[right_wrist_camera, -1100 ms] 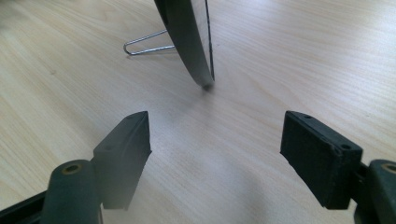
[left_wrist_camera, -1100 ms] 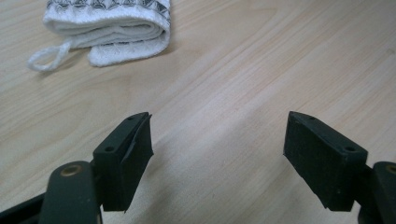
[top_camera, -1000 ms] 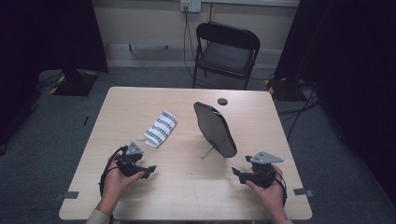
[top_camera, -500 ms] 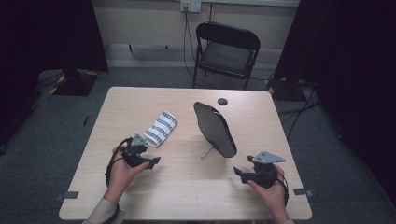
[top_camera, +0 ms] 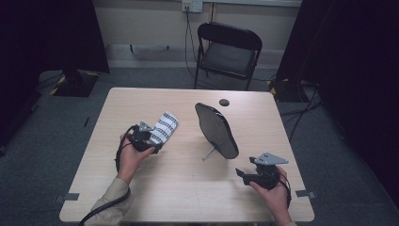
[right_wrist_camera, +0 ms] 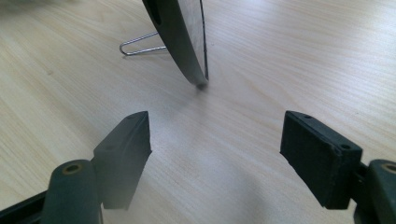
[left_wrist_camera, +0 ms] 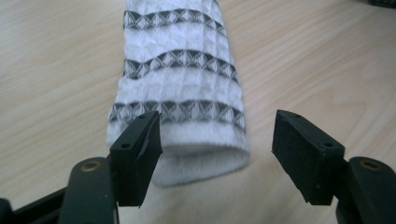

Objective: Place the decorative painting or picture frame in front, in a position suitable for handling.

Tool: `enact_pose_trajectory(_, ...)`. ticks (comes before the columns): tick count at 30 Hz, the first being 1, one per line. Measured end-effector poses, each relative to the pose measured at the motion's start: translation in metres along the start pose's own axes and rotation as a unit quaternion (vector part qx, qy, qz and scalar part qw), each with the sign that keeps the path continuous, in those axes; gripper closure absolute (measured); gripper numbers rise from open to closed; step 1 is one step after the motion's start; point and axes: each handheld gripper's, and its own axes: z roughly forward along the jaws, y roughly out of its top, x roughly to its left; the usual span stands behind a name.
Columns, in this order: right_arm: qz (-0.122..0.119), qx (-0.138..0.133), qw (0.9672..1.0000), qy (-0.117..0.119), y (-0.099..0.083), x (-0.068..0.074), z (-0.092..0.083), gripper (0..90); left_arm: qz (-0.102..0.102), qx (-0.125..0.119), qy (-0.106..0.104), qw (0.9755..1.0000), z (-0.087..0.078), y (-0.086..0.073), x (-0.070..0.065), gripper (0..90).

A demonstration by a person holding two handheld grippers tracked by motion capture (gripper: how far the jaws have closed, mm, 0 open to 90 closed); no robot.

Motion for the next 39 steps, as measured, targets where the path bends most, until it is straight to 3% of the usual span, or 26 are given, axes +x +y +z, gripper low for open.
enact_pose_trajectory(2,0.002,-0.001,1.0,0.001,0.0,0.0,0.0,24.3,0.005,-0.001,0.001,1.0,0.005,0.005,0.0,34.1)
enact_pose_trajectory(4,0.001,-0.001,1.0,0.001,-0.001,-0.001,0.001,24.3,-0.005,-0.009,0.001,0.9999,0.014,0.008,0.004,34.5)
enact_pose_trajectory(6,0.001,-0.001,1.0,0.002,-0.001,-0.001,0.001,24.3,0.001,-0.008,0.006,0.9999,0.016,0.009,0.005,36.7)
enact_pose_trajectory(9,0.001,-0.001,1.0,0.004,-0.001,-0.001,0.001,24.4,-0.016,-0.015,0.006,0.9997,0.021,0.007,0.008,39.2)
enact_pose_trajectory(13,0.001,-0.001,1.0,0.004,-0.001,-0.001,0.002,24.4,-0.016,-0.01,0.007,0.9998,0.025,0.006,0.009,42.1)
enact_pose_trajectory(19,0.002,-0.004,1.0,0.002,0.0,-0.002,0.0,24.4,0.006,0.0,0.017,0.9998,0.025,0.005,0.007,52.5)
enact_pose_trajectory(27,0.0,-0.003,1.0,0.004,0.001,0.0,0.001,24.7,-0.003,0.02,0.008,0.9998,0.018,0.004,0.003,69.5)
enact_pose_trajectory(34,-0.004,-0.003,1.0,0.004,0.002,0.001,0.002,24.8,-0.012,0.022,-0.009,0.9997,0.008,-0.003,-0.001,76.0)
enact_pose_trajectory(39,-0.007,-0.008,0.9999,0.007,0.003,0.002,0.001,25.1,-0.006,0.018,-0.014,0.9997,-0.004,-0.008,-0.005,78.4)
